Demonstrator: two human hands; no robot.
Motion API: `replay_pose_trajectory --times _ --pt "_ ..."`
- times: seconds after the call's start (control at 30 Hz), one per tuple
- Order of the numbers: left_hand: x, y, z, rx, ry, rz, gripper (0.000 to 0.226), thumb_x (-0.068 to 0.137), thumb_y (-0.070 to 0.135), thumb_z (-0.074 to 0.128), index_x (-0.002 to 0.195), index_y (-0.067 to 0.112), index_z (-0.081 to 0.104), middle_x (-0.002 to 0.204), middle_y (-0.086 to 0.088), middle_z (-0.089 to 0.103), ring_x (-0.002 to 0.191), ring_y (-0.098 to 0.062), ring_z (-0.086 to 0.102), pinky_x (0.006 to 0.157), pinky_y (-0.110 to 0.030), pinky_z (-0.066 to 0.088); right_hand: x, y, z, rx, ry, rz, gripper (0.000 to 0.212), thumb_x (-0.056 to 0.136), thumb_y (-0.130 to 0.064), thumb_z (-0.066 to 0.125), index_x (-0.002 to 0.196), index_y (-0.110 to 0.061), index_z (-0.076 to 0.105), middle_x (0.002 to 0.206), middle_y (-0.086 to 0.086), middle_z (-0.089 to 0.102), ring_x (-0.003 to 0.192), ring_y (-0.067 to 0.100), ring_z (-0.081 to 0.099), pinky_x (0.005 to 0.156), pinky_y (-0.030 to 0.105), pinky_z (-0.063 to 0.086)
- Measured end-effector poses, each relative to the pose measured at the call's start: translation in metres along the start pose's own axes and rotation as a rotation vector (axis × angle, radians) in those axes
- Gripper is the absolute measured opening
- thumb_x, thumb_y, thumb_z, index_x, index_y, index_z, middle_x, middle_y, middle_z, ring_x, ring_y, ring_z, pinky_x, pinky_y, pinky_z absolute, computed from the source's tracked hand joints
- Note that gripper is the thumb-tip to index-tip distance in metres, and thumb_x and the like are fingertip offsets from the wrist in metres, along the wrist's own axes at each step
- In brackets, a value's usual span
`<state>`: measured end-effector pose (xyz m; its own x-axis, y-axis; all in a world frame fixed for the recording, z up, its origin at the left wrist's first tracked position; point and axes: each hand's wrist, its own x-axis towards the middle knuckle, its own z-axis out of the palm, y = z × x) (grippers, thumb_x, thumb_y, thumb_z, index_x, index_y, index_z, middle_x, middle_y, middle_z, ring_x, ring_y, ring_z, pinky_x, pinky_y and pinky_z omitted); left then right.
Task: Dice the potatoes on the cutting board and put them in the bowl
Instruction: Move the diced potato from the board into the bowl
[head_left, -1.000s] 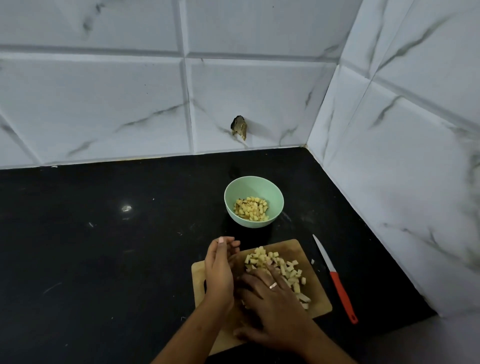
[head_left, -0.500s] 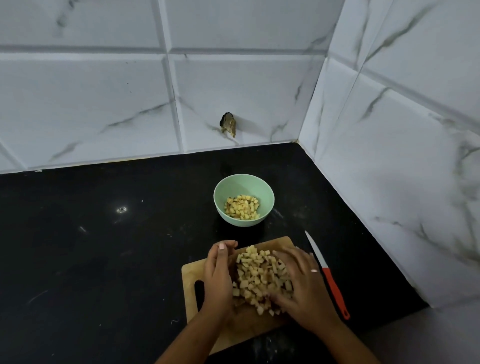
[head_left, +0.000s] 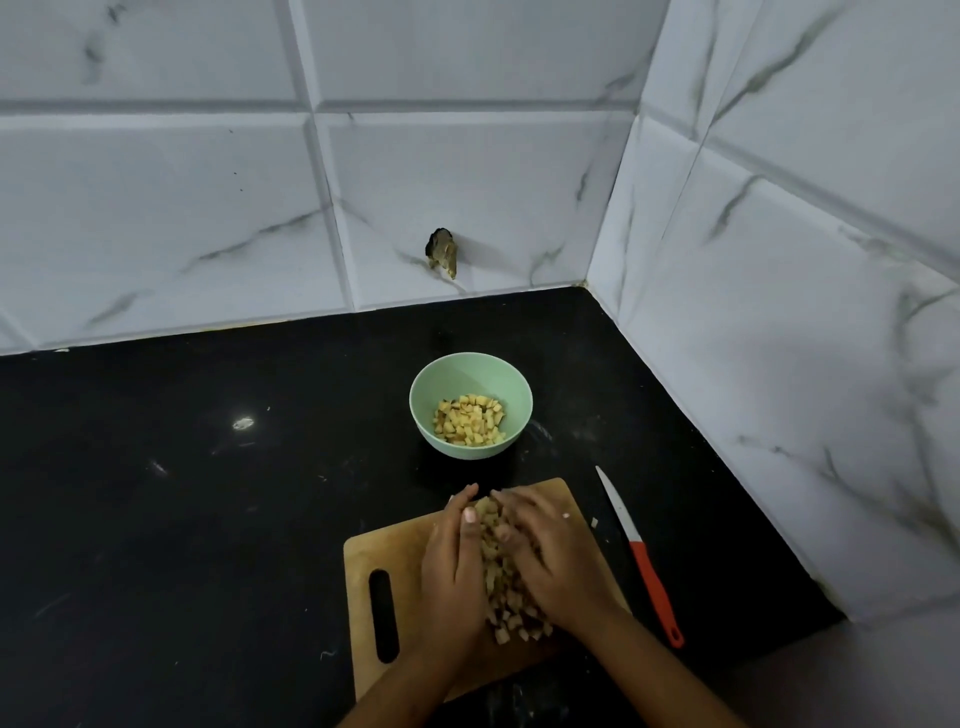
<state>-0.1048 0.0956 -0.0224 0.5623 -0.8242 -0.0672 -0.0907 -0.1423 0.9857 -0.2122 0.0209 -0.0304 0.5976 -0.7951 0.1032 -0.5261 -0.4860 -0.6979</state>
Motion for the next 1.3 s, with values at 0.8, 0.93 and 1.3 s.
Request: replay_pose_trajectory --times 0.8,0.93,1.3 --pt "0.008 -0.01 0.004 0.185 -0.034 0.096 0.059 0.091 0.062 0.021 0.121 0.031 0.062 0.115 0.02 0.064 0.113 0.004 0.055 0.1 -0.037 0.045 -0.02 0.015 0.004 -0.104 -0.028 0.098 0.073 0.088 -0.073 0.015 0.145 -0.033 0.038 0.145 -0.022 0.034 0.137 -0.006 0.024 0.113 0.018 0.016" --pt "0.008 -0.009 0.008 0.195 0.001 0.077 0.044 0.091 0.059 0.023 0.115 0.044 0.057 0.114 0.023 0.063 0.113 0.007 0.054 0.101 -0.033 0.045 -0.016 -0.011 0.025 -0.071 0.044 0.105 0.056 0.095 -0.054 0.024 0.142 -0.03 0.043 0.139 -0.025 0.039 0.13 -0.012 0.027 0.106 0.007 0.015" --pt "0.018 0.015 0.027 -0.173 0.133 -0.147 0.04 0.104 0.031 0.027 0.12 0.023 0.062 0.109 0.013 0.066 0.103 0.009 0.058 0.09 -0.012 0.046 0.014 -0.048 0.026 0.416 0.309 0.445 0.025 0.1 -0.018 0.047 0.085 -0.034 0.057 0.083 -0.012 0.064 0.083 -0.01 0.059 0.073 0.009 0.044"
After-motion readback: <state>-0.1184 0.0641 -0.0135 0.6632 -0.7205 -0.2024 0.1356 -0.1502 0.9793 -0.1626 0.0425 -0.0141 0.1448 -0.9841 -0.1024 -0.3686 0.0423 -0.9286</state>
